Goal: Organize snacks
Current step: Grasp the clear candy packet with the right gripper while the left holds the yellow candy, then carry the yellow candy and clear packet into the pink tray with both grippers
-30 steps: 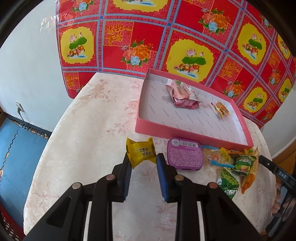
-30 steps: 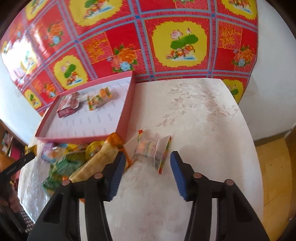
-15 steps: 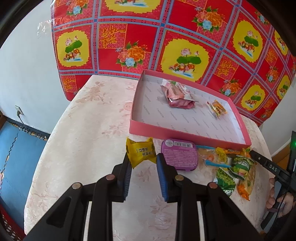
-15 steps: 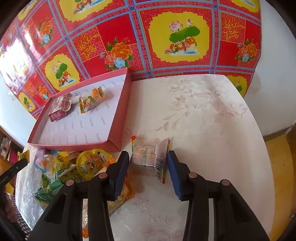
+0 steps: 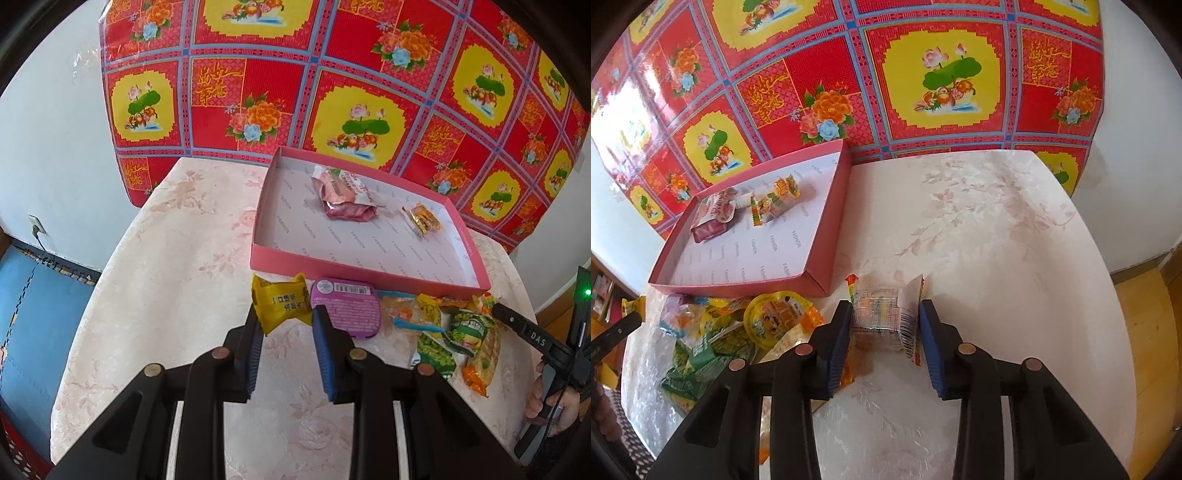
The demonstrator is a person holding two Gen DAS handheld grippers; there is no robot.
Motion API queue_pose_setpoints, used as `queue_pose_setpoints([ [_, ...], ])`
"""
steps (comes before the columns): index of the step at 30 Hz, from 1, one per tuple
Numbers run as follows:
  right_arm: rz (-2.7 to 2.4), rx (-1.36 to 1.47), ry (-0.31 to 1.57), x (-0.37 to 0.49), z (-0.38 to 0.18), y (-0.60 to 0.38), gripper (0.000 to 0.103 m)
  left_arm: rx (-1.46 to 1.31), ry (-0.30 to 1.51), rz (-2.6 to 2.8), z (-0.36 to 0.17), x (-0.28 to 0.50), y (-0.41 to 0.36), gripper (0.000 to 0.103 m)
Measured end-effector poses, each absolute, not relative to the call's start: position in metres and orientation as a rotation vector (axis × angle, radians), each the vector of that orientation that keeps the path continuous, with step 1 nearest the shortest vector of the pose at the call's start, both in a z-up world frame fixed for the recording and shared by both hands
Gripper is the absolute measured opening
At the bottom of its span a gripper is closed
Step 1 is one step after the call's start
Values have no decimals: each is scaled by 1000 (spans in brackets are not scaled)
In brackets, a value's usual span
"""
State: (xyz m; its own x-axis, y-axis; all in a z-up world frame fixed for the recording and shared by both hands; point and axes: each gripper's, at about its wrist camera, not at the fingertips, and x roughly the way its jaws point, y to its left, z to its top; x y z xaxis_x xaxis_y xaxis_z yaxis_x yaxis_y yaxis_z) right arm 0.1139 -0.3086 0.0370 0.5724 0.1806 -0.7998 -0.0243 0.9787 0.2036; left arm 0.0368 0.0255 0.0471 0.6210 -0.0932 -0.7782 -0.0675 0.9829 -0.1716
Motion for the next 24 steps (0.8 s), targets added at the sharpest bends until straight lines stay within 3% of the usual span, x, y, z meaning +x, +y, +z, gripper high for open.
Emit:
queue_pose_setpoints([
  [24, 176, 135, 848, 96, 90, -286, 37, -168, 851, -90, 76, 48, 11, 28],
])
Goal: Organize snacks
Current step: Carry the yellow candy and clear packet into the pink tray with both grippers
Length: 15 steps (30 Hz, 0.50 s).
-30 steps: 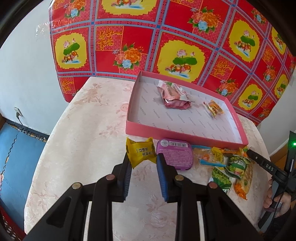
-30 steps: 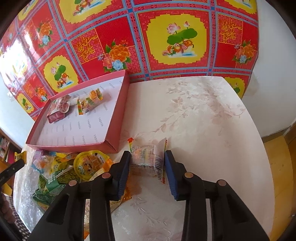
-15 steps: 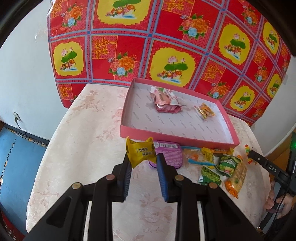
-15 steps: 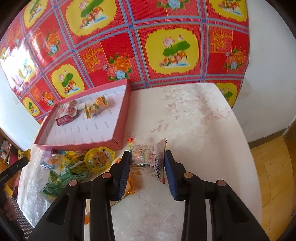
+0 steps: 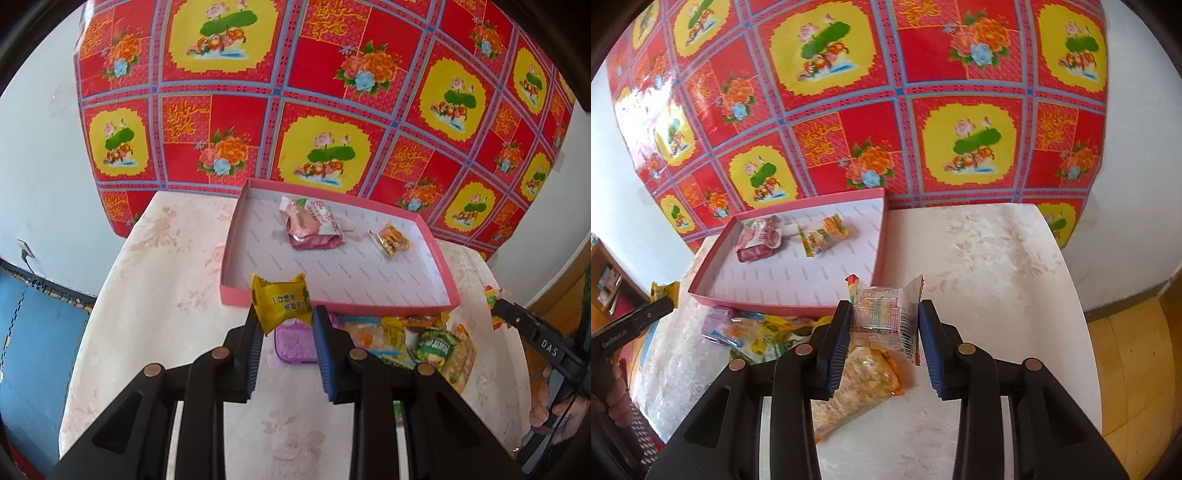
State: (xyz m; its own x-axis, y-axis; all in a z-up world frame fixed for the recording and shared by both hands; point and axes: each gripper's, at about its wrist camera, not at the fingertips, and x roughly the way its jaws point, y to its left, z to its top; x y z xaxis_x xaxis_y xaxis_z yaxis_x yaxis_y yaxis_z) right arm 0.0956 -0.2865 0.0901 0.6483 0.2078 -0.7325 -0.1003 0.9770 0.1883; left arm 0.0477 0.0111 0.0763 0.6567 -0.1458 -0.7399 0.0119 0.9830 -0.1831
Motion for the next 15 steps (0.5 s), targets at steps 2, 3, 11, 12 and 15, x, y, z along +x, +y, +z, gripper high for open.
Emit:
queue_pose_setpoints([
  [2, 184, 133, 845, 98, 92, -283, 37, -160, 848, -94, 78, 53, 9, 28],
  [3, 187, 130, 844, 99, 93, -281, 37, -157, 847, -96, 78, 55, 8, 28],
  [11, 222, 104, 848, 116, 94, -262, 37, -133, 856, -102, 76, 77, 2, 28],
  [12, 226, 100, 849, 118, 94, -260, 37, -129, 858, -103, 75, 80, 1, 28],
  [15, 237, 87, 853, 127, 94, -253, 37, -124, 865, -104, 73, 89, 0, 28],
])
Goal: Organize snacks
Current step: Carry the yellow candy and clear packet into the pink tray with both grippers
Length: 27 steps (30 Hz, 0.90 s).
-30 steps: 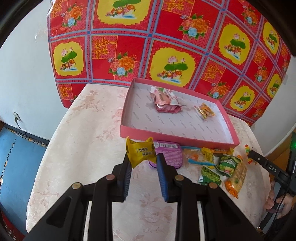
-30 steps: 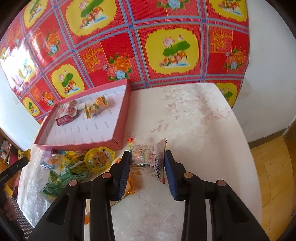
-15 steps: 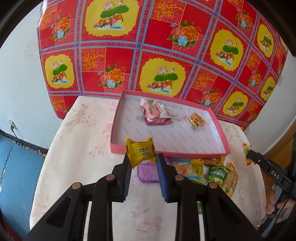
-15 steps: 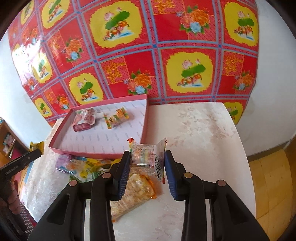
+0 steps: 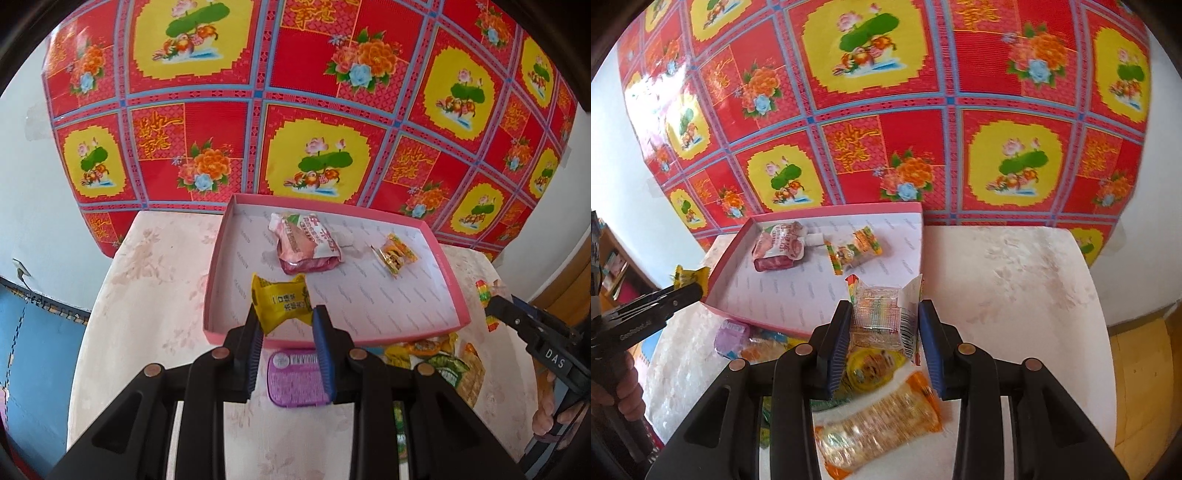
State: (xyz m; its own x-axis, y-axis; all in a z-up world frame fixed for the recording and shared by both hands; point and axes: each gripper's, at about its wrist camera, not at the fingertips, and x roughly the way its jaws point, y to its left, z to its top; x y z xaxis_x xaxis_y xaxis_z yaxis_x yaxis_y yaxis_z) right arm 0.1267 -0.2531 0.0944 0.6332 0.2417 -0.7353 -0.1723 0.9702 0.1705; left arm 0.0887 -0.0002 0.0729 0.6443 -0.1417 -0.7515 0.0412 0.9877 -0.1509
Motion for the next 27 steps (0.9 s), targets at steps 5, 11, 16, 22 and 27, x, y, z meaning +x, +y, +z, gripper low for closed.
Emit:
queue_pose_setpoints([
  [5, 255, 70, 863, 141, 93, -241, 37, -111, 876, -110, 67, 104, -4, 28],
  [11, 271, 64, 888, 155, 84, -231, 37, -102, 904, -112, 55, 121, -8, 28],
  [16, 278, 67, 912, 167, 75, -226, 37, -102, 926, -113, 44, 133, -8, 28],
  [22, 287, 63, 941, 180, 64, -222, 37, -104, 952, -108, 31, 145, -10, 28],
  [27, 289, 64, 962, 190, 56, -220, 37, -105, 963, -100, 22, 155, -11, 28],
])
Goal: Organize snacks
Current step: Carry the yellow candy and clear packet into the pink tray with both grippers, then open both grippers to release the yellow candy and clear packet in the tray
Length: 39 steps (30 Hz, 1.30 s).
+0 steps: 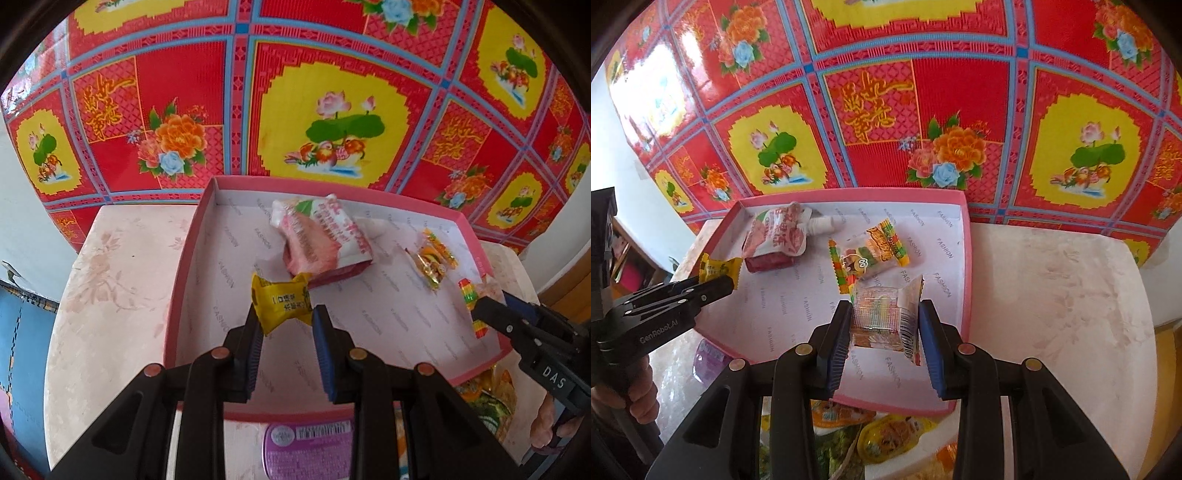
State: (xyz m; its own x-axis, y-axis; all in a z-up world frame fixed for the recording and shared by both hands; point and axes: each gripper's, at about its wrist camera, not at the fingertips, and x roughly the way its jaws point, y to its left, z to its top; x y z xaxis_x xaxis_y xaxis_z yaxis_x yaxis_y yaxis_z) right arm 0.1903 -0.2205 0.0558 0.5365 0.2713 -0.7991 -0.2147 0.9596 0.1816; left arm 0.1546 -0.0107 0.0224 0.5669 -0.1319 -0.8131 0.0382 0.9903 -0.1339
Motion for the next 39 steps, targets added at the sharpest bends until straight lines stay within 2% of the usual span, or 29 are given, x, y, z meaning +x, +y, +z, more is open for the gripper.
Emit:
queue_pose_setpoints([
  [30, 311, 24, 989, 216, 37, -204, 38, -108, 968, -85, -5, 187, -27, 29],
  [37, 331, 10, 976, 212, 43, -200, 43, -137, 980, -109, -2, 192, -23, 48],
  [39, 335, 4, 964, 209, 46, -199, 47, -131, 973, -111, 1, 189, -23, 50],
])
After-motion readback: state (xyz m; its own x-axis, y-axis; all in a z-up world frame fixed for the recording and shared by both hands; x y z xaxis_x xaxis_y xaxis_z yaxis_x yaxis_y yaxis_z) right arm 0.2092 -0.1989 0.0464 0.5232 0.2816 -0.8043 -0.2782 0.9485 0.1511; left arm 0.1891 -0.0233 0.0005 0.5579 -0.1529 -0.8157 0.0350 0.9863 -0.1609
